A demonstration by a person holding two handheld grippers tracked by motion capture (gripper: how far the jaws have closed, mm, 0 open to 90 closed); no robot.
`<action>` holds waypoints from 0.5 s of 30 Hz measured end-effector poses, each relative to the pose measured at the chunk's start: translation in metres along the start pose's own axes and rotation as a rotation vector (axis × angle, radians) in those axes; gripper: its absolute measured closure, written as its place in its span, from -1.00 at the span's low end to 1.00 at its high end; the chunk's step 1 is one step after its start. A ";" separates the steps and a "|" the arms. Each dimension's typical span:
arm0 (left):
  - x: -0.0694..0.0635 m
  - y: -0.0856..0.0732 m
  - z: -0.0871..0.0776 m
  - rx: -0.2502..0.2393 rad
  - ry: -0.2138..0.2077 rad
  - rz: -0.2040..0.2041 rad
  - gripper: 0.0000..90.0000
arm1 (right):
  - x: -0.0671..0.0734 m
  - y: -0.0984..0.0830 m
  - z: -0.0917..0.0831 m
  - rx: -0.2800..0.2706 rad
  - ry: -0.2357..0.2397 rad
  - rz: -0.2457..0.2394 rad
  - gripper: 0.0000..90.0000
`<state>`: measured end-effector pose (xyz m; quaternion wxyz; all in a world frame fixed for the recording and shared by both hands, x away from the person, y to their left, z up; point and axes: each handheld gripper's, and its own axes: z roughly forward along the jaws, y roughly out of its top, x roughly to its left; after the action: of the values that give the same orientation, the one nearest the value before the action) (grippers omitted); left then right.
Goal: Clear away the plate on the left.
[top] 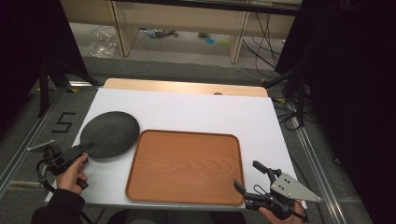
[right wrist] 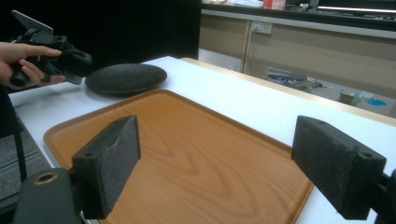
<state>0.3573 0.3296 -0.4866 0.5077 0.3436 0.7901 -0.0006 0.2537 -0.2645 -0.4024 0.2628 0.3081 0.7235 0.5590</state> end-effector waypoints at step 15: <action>0.006 0.004 0.013 0.024 -0.016 -0.040 -0.53 | 0.001 0.000 0.000 0.015 -0.002 0.002 -0.63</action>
<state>0.3687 0.3314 -0.4961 0.5097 0.3340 0.7925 -0.0230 0.2529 -0.2643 -0.4021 0.2607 0.3115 0.7270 0.5535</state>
